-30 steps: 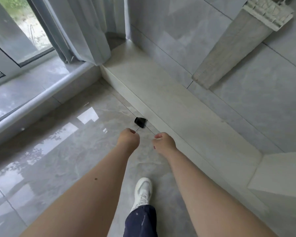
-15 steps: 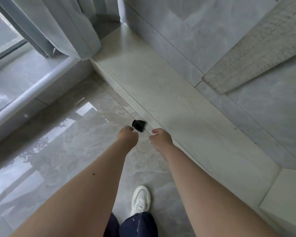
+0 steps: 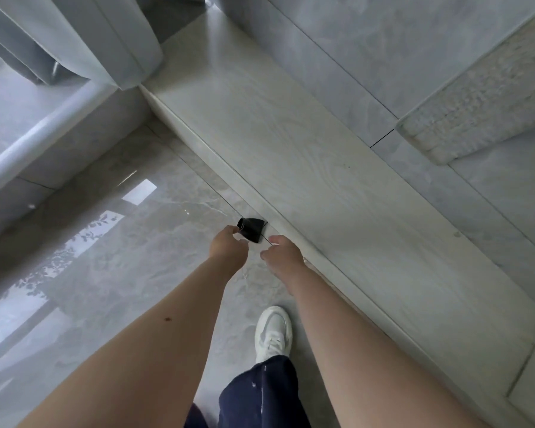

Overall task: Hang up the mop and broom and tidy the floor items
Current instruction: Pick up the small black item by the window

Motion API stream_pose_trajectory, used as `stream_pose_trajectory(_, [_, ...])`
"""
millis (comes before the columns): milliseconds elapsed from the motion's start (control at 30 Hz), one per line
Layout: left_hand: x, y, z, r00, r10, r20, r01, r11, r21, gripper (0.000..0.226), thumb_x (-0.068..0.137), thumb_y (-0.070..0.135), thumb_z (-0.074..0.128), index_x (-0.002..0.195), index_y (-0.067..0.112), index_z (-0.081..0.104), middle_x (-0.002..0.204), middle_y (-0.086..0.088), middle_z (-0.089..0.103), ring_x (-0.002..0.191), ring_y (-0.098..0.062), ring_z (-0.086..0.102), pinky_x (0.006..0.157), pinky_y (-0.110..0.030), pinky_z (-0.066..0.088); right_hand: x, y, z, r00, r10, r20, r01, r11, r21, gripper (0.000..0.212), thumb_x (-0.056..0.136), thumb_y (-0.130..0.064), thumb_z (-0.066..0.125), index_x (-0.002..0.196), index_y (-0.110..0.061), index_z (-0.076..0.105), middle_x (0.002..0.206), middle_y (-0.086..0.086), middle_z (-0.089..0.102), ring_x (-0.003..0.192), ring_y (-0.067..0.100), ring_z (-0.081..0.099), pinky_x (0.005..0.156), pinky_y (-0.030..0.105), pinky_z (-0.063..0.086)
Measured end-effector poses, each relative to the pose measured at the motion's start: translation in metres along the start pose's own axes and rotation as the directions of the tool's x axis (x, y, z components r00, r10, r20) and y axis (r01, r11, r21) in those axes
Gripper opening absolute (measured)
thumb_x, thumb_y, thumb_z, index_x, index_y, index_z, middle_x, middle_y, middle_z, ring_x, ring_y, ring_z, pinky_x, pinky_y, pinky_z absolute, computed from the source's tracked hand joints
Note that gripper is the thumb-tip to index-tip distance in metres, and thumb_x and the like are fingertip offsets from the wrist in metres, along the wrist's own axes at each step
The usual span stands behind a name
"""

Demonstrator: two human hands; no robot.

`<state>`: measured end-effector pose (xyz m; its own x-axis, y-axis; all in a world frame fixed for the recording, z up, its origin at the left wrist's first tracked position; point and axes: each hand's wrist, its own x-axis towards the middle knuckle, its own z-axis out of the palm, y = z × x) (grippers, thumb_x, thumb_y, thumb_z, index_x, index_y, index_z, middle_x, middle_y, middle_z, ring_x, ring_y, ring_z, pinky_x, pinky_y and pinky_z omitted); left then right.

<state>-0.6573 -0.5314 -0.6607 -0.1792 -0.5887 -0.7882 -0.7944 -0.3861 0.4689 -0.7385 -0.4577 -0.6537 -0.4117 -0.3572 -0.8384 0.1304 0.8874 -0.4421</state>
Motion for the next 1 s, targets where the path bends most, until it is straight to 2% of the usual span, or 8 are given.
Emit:
stream_pose_trajectory(133, [0.041, -0.011, 0.013, 0.999, -0.053, 0.004, 0.053, 0.999, 0.001, 0.048, 0.094, 0.009, 0.045, 0.142, 0.014, 0.041, 0.128, -0.015, 0.056, 0.106, -0.031, 0.059, 0.078, -0.030, 0.045, 0.041, 0.008, 0.008, 0.999, 0.024, 0.036, -0.023, 0.999, -0.041, 0.054, 0.090, -0.008, 0.049, 0.142, -0.015, 0.038, 0.139, 0.008, 0.051, 0.112, 0.021, 0.056, 0.080, 0.022, 0.042])
stream_pose_trajectory(200, [0.062, -0.015, 0.022, 0.998, -0.064, 0.006, 0.064, 0.998, 0.005, 0.051, 0.094, 0.009, 0.046, 0.144, 0.014, 0.038, 0.131, -0.016, 0.054, 0.107, -0.032, 0.059, 0.076, -0.029, 0.044, 0.061, 0.011, 0.011, 0.997, 0.037, 0.062, -0.034, 0.998, -0.048, 0.057, 0.089, -0.008, 0.049, 0.144, -0.015, 0.035, 0.139, 0.008, 0.051, 0.103, 0.019, 0.056, 0.076, 0.022, 0.044])
stream_pose_trajectory(367, [0.122, -0.021, 0.053, 0.998, -0.060, 0.007, 0.060, 0.997, 0.056, 0.057, 0.094, 0.015, 0.049, 0.148, 0.018, 0.029, 0.145, -0.016, 0.040, 0.123, -0.033, 0.050, 0.084, -0.032, 0.043, 0.114, 0.019, 0.016, 0.995, 0.054, 0.089, -0.048, 0.996, -0.070, 0.055, 0.091, -0.007, 0.046, 0.144, -0.017, 0.033, 0.142, 0.008, 0.047, 0.125, 0.025, 0.049, 0.087, 0.027, 0.040])
stream_pose_trajectory(567, [0.163, -0.036, 0.076, 0.995, -0.101, 0.023, 0.099, 0.992, 0.078, 0.058, 0.093, 0.031, 0.052, 0.146, 0.019, 0.033, 0.141, -0.016, 0.040, 0.122, -0.036, 0.050, 0.099, -0.042, 0.048, 0.157, 0.033, 0.031, 0.991, 0.033, 0.127, -0.026, 0.998, -0.061, 0.052, 0.089, -0.011, 0.053, 0.140, -0.014, 0.039, 0.138, 0.004, 0.050, 0.125, 0.022, 0.049, 0.093, 0.029, 0.043])
stream_pose_trajectory(633, [0.173, -0.043, 0.078, 0.995, -0.094, 0.019, 0.093, 0.995, 0.046, 0.056, 0.092, 0.030, 0.053, 0.144, 0.017, 0.036, 0.140, -0.016, 0.044, 0.120, -0.035, 0.052, 0.094, -0.038, 0.049, 0.168, 0.038, 0.038, 0.991, 0.027, 0.129, -0.023, 0.999, -0.031, 0.056, 0.089, -0.012, 0.056, 0.142, -0.015, 0.037, 0.138, 0.007, 0.051, 0.125, 0.024, 0.050, 0.102, 0.035, 0.045])
stream_pose_trajectory(767, [0.182, -0.053, 0.085, 0.998, -0.056, 0.015, 0.057, 0.997, -0.056, 0.055, 0.092, 0.027, 0.056, 0.142, 0.013, 0.038, 0.133, -0.015, 0.053, 0.117, -0.032, 0.056, 0.081, -0.032, 0.045, 0.177, 0.044, 0.045, 0.989, 0.046, 0.141, -0.041, 0.998, -0.038, 0.059, 0.090, -0.013, 0.057, 0.143, -0.015, 0.033, 0.137, 0.009, 0.053, 0.124, 0.026, 0.051, 0.101, 0.034, 0.044])
stream_pose_trajectory(900, [0.187, -0.052, 0.089, 0.996, -0.080, -0.027, 0.077, 0.994, -0.080, 0.046, 0.092, 0.027, 0.056, 0.134, 0.012, 0.043, 0.129, -0.017, 0.054, 0.111, -0.032, 0.058, 0.080, -0.035, 0.049, 0.181, 0.046, 0.052, 0.981, 0.076, 0.177, -0.049, 0.987, -0.150, 0.064, 0.092, -0.012, 0.054, 0.147, -0.013, 0.022, 0.140, 0.013, 0.048, 0.128, 0.029, 0.046, 0.109, 0.040, 0.038])
stream_pose_trajectory(1000, [0.190, -0.050, 0.089, 0.996, -0.087, -0.023, 0.084, 0.991, -0.108, 0.041, 0.092, 0.025, 0.056, 0.128, 0.010, 0.044, 0.126, -0.016, 0.054, 0.107, -0.031, 0.059, 0.071, -0.033, 0.047, 0.183, 0.044, 0.052, 0.985, 0.102, 0.138, -0.088, 0.991, -0.101, 0.067, 0.092, -0.011, 0.055, 0.149, -0.012, 0.019, 0.148, 0.010, 0.039, 0.134, 0.030, 0.041, 0.111, 0.039, 0.035])
